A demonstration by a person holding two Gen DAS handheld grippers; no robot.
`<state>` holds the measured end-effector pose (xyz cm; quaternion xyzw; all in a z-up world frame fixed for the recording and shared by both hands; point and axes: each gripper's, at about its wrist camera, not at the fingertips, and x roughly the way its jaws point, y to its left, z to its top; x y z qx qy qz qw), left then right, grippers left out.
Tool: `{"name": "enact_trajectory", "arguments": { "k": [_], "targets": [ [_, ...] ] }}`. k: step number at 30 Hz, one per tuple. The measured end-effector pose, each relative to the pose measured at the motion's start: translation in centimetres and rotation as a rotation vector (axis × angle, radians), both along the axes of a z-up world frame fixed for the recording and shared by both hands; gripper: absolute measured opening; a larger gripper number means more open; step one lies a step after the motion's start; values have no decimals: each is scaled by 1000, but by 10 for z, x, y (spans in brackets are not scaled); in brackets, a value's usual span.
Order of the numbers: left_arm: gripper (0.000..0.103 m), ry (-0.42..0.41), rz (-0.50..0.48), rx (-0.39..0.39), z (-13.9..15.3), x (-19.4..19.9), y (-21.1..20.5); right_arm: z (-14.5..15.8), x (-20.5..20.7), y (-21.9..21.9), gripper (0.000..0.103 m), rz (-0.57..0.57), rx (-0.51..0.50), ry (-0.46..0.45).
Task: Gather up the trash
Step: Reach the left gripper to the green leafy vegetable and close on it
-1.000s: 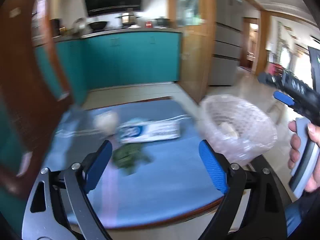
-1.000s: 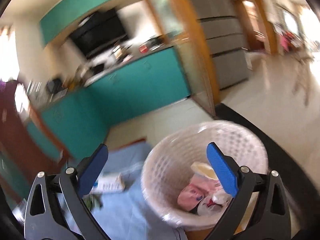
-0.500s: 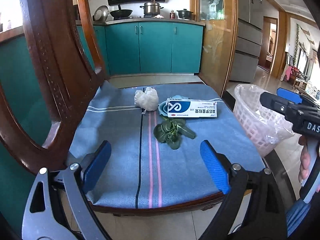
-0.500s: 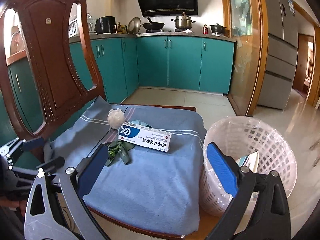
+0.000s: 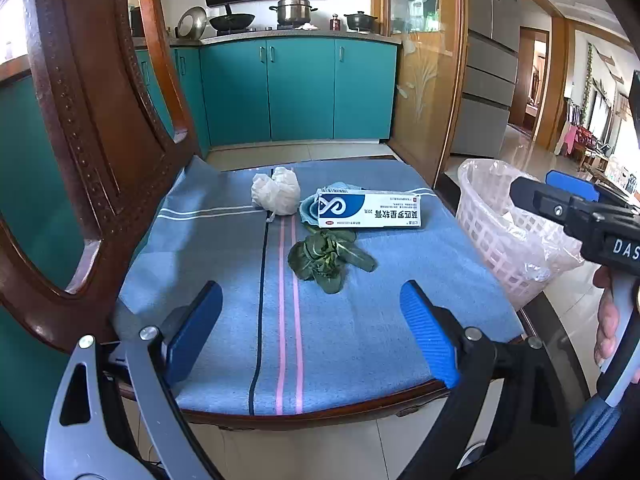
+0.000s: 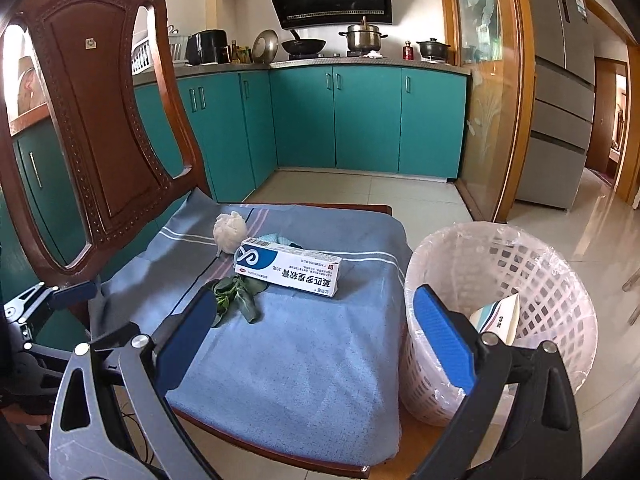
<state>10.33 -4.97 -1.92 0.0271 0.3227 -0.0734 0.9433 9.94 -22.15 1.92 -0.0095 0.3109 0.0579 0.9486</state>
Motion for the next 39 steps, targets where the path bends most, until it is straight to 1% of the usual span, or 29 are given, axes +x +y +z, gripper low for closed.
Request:
{"name": "enact_trajectory", "arguments": {
  "k": [7, 10, 13, 15, 20, 22, 24, 25, 26, 27, 28, 30, 31, 32, 34, 36, 37, 39],
  "targets": [
    [90, 21, 1, -9, -5, 5, -5, 1, -1, -3, 97, 5, 8, 5],
    [90, 34, 5, -18, -9, 15, -9, 2, 0, -7, 97, -10, 26, 3],
    [90, 75, -2, -53, -17, 38, -15, 3, 5, -12, 97, -28, 49, 8],
    [90, 113, -4, -58, -27, 61, -22, 1, 8, -15, 97, -37, 64, 17],
    [90, 176, 2, -15, -54, 116, -43, -1, 13, -22, 97, -47, 109, 45],
    [88, 191, 16, 1, -62, 129, -47, -1, 14, -24, 97, -47, 128, 50],
    [85, 226, 39, -5, -71, 140, -48, -1, 14, -25, 97, -44, 134, 53],
    [81, 239, 51, -10, -73, 143, -47, 0, 15, -24, 97, -40, 134, 52],
    [70, 264, 64, -18, -77, 146, -45, 0, 15, -24, 97, -38, 131, 51],
    [67, 290, 70, -24, -80, 148, -44, 0, 16, -24, 97, -35, 126, 51],
    [59, 278, 75, -18, -78, 147, -43, -1, 18, -24, 97, -34, 122, 53],
    [47, 285, 80, -16, -76, 144, -40, -5, 23, -26, 97, -40, 121, 66],
    [30, 290, 83, -23, -74, 142, -35, -8, 28, -26, 97, -42, 122, 79],
    [18, 296, 81, -38, -73, 140, -30, -11, 32, -26, 97, -45, 121, 90],
    [16, 300, 70, -63, -68, 131, -19, -18, 46, -25, 97, -51, 109, 113],
    [15, 279, 62, -64, -60, 120, -10, -29, 62, -24, 97, -47, 103, 143],
    [15, 267, 61, -69, -55, 113, -4, -33, 68, -25, 97, -45, 113, 160],
    [15, 227, 64, -90, -35, 89, 11, -43, 82, -28, 97, -52, 153, 193]
  ]
}}
